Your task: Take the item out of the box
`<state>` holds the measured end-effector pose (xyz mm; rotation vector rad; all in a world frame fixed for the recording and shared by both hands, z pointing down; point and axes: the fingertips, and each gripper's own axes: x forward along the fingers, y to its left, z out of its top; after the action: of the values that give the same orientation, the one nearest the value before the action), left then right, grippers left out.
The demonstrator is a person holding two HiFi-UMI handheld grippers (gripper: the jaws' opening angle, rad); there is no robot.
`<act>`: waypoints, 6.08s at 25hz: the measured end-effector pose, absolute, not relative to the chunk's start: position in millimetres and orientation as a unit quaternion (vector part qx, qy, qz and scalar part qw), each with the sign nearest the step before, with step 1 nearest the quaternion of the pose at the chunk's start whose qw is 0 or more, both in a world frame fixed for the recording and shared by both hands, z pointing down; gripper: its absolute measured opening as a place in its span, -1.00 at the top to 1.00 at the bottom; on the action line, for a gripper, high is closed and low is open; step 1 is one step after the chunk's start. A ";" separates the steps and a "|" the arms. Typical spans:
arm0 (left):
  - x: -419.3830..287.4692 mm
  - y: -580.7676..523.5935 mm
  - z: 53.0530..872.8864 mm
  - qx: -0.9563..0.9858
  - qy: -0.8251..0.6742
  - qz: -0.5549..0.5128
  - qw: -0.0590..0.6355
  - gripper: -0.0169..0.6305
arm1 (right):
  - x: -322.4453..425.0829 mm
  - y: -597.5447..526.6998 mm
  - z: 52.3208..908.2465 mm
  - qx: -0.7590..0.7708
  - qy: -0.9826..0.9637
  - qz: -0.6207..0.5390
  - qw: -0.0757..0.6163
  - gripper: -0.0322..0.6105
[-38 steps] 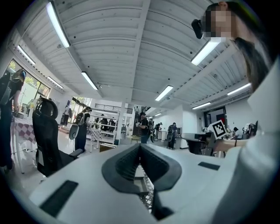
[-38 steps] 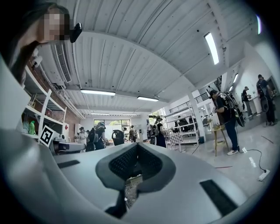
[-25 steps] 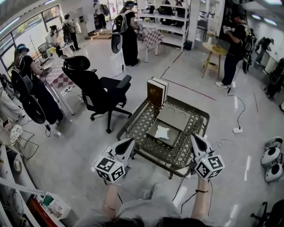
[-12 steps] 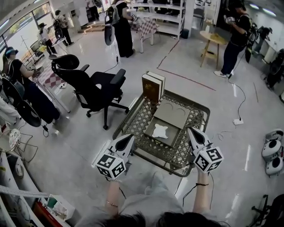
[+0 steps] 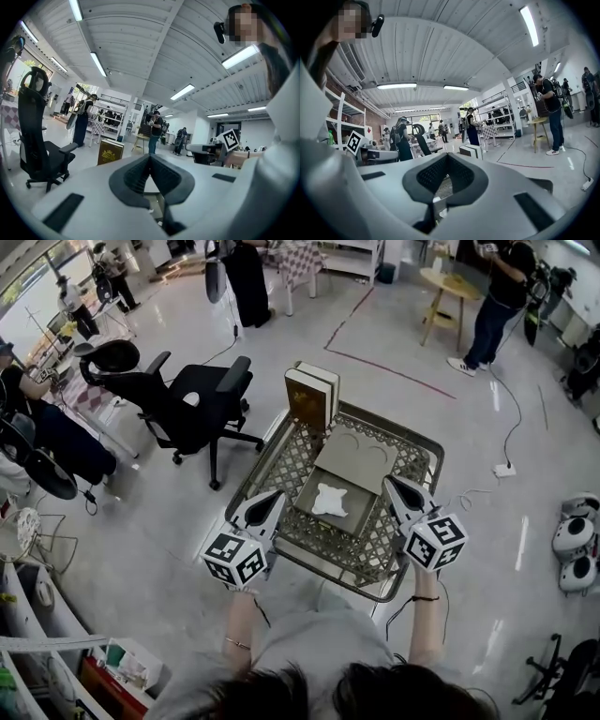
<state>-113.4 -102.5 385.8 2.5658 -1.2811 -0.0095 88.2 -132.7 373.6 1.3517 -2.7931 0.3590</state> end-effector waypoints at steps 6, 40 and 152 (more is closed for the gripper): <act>-106.9 -122.7 399.3 0.881 -0.447 0.006 0.157 0.90 | 86.6 -155.2 391.8 0.418 -0.897 0.143 0.012 0.83; -87.0 -183.4 533.2 0.861 -0.403 0.095 0.295 0.90 | 34.0 -205.1 564.2 0.348 -0.867 0.331 0.133 0.83; -108.3 -169.2 431.3 0.894 -0.382 0.014 0.235 0.90 | 8.4 -192.8 466.0 0.328 -0.873 0.352 0.081 0.67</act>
<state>-108.3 -169.2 431.3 2.4518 -1.0484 0.0392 8.4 -192.8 466.0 0.9793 -2.6094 1.0508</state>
